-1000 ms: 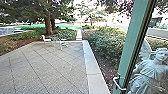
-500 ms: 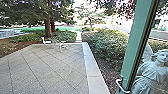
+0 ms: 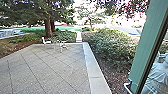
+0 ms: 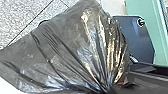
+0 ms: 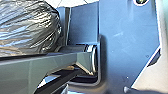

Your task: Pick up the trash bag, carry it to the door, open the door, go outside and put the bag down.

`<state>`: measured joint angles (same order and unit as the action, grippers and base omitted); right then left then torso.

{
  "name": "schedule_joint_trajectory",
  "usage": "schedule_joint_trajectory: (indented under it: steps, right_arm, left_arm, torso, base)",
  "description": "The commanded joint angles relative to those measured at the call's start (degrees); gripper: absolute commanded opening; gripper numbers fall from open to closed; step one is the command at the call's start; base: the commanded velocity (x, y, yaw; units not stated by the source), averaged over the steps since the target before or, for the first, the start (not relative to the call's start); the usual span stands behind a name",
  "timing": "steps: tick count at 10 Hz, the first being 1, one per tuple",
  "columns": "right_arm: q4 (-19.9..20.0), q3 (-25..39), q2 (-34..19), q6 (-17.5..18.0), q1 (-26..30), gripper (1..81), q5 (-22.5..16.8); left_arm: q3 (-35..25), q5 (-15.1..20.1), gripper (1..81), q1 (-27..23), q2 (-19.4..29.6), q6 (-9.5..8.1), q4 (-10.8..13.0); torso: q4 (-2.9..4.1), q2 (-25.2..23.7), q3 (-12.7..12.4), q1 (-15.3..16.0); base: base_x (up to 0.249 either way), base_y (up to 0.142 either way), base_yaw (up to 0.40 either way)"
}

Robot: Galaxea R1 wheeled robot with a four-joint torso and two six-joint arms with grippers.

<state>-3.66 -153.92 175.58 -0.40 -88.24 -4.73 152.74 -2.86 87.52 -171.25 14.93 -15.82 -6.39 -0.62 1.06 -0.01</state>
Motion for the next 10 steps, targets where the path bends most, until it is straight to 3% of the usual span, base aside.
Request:
schedule_joint_trajectory:
  steps: [1,7,10]
  right_arm:
    - [-0.2,0.7,0.9,-0.2,2.6,81.1,-3.6]
    - [-0.5,1.6,0.0,-0.5,2.0,81.1,-3.7]
    - [0.1,11.4,-6.1,-0.5,1.9,81.1,-4.3]
  left_arm:
    - [-0.2,3.3,1.0,-2.5,0.3,0.18,0.2]
    - [-0.3,3.7,1.0,-2.5,1.6,0.18,-0.2]
    - [-5.2,4.4,1.0,-2.2,6.0,-0.43,-0.2]
  torso:
    - [0.0,0.0,0.0,0.0]
    - [0.0,0.0,0.0,0.1]
    - [0.0,0.0,0.0,0.0]
  base:
    - [0.111,0.082,0.0]
    - [0.047,0.011,0.0]
    - [0.0,0.0,0.0]
